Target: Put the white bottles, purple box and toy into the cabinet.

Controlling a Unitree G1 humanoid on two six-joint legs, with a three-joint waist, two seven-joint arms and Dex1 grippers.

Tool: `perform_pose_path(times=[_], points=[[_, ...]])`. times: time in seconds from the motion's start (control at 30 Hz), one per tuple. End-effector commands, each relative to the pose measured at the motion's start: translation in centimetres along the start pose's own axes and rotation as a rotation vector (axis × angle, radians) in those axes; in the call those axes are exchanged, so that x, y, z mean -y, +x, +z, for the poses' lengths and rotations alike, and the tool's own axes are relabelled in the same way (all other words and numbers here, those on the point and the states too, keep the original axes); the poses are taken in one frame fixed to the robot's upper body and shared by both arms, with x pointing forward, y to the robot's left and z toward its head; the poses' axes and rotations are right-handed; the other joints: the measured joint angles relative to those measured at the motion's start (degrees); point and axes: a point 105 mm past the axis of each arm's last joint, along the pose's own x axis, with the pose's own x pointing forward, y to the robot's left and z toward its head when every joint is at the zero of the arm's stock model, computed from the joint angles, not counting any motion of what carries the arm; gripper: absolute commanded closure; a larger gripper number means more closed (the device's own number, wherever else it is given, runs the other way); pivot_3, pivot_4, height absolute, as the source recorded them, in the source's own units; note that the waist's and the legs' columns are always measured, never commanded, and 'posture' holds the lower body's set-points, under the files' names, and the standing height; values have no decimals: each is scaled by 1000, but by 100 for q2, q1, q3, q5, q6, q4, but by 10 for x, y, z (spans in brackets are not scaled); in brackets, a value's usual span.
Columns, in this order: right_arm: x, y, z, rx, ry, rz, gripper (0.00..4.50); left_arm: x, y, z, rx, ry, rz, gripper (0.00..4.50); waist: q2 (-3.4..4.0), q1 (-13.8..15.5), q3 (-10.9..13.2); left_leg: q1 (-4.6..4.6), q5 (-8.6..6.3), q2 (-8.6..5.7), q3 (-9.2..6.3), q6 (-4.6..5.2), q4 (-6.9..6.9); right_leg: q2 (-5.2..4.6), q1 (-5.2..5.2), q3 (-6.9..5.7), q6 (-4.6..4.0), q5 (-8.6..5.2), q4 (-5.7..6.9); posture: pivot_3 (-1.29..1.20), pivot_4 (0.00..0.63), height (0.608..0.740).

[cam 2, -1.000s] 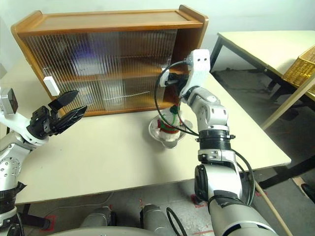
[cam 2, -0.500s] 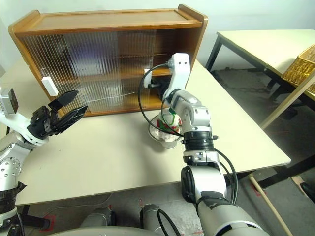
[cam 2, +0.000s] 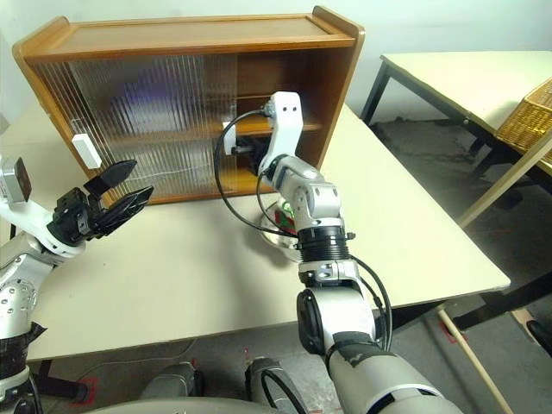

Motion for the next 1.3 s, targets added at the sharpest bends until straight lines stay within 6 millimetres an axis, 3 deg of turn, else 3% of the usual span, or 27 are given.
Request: perform_pose_path(times=[0.03,0.27,0.43,0.6,0.9,1.0,1.3], points=[[-18,9,5,5,11,63,4481,3,-1,2,2,19,-1,0,0,4,0,0,0,0,0,0,-2,0,-1,0,-1,0,0,23,35,740],[-27,14,3,2,26,91,4481,5,-1,2,4,20,7,0,0,18,0,0,15,0,-1,-27,-18,0,-11,0,-6,0,2,28,35,740],[-21,11,2,1,17,75,4481,5,-1,1,3,18,5,0,-1,22,-1,0,30,1,-1,-47,-40,1,-22,0,-12,3,6,19,32,740],[-7,2,6,9,-9,34,4481,4,0,0,4,14,-5,0,-2,48,-1,1,48,4,-1,-48,-54,1,-30,-4,-16,6,15,-3,29,740],[44,-45,17,26,-87,-93,4481,3,11,-6,9,-15,-52,0,-9,111,-5,1,71,3,7,-22,-48,-3,-21,-3,-17,8,16,-70,26,740],[53,-59,23,73,-120,-99,3884,2,12,-7,9,-19,-62,0,-9,93,-5,1,74,4,10,-17,-47,-3,-21,-3,-14,9,16,-76,27,740],[79,-120,25,142,-112,-39,577,1,11,-7,5,-20,-66,0,-10,64,-6,13,87,4,11,2,-37,-1,9,-4,58,-10,11,-81,33,740]])
